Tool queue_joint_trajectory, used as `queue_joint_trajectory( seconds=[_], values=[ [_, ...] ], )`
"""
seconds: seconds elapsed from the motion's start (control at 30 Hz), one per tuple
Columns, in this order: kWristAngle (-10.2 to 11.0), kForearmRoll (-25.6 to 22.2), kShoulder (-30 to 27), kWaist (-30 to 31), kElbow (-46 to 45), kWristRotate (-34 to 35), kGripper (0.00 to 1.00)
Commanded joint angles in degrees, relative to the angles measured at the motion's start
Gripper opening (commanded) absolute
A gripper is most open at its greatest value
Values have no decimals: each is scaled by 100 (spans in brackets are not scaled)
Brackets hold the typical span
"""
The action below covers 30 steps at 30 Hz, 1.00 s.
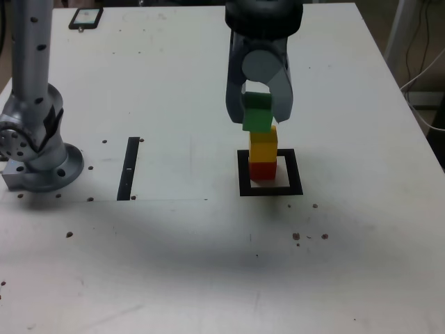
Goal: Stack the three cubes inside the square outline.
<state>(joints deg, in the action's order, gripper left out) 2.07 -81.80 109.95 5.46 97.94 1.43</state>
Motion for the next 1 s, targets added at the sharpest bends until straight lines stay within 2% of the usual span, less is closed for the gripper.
queue_joint_trajectory(
  seconds=[0.0, 0.3, 0.63, 0.73, 0.97],
  values=[
    [-15, 24, 31, 8, -18, 15, 11],
    [24, 210, 135, 34, -89, 15, 14],
    [-68, 266, 167, 34, -104, 15, 44],
    [-87, 290, 161, 34, -98, 15, 57],
    [85, 298, 34, 34, -178, 65, 85]
  ],
)
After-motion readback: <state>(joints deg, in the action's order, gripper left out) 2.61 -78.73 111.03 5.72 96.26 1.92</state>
